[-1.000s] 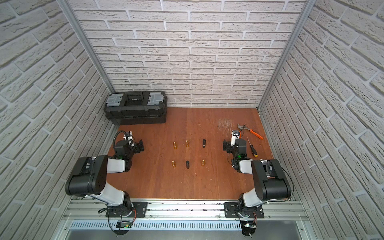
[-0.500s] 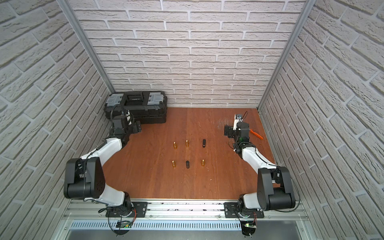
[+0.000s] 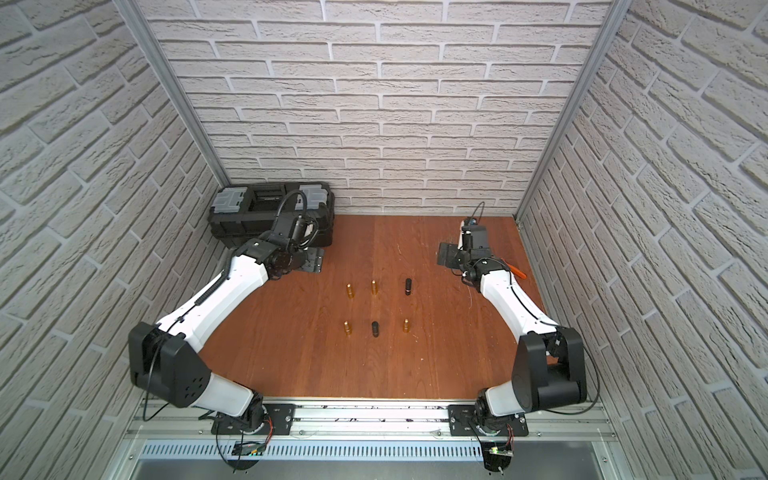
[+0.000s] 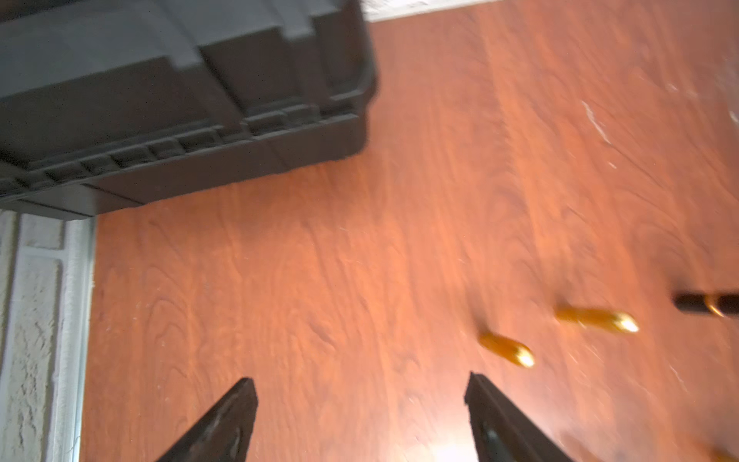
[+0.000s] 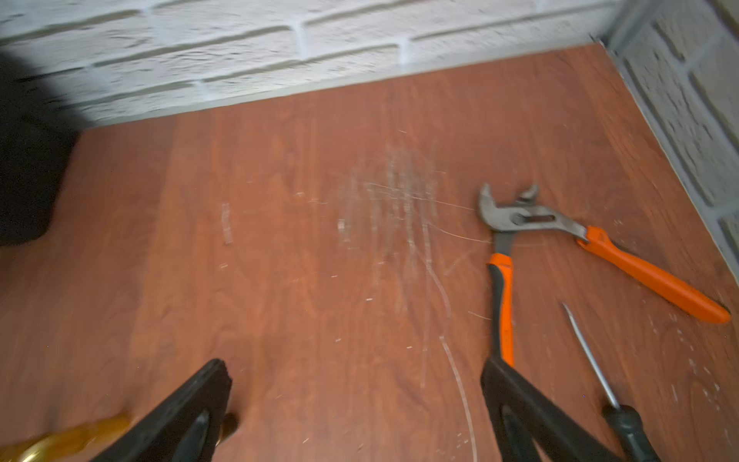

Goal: Open the lipstick cap
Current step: Pick up the lipstick at the center of the board.

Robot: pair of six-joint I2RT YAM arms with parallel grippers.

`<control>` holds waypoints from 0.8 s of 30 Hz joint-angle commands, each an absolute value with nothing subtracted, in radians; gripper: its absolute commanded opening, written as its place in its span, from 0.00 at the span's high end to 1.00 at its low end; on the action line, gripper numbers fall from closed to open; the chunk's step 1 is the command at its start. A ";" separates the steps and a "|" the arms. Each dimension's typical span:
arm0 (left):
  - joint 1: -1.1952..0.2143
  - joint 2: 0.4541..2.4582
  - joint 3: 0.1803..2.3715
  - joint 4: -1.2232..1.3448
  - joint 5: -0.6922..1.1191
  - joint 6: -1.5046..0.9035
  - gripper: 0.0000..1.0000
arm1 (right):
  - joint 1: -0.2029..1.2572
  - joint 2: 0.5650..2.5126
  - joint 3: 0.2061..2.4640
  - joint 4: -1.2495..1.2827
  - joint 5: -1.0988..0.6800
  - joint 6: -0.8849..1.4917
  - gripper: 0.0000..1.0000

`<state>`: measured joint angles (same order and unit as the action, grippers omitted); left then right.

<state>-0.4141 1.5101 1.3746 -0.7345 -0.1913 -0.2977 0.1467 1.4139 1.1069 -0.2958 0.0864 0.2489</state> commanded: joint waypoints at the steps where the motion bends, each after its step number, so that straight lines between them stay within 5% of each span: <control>1: -0.443 1.569 1.400 -0.883 -0.121 -0.354 0.23 | 0.250 1.281 1.149 -0.334 0.141 0.184 0.00; 8: -0.517 1.655 1.374 -0.801 -0.013 -0.373 0.27 | 0.304 1.140 1.133 -0.348 -0.020 0.246 0.00; 10: -0.531 1.686 1.380 -0.781 0.012 -0.378 0.28 | 0.317 1.118 1.151 -0.402 -0.073 0.226 0.07; 24: -0.558 1.860 1.451 -0.728 -0.007 -0.386 0.41 | 0.533 1.099 1.138 -0.441 0.005 0.162 0.15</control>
<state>-0.5568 1.8469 1.4181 -0.7532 0.0147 -0.3717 0.5106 1.0943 1.1313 -0.4637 0.0029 0.1757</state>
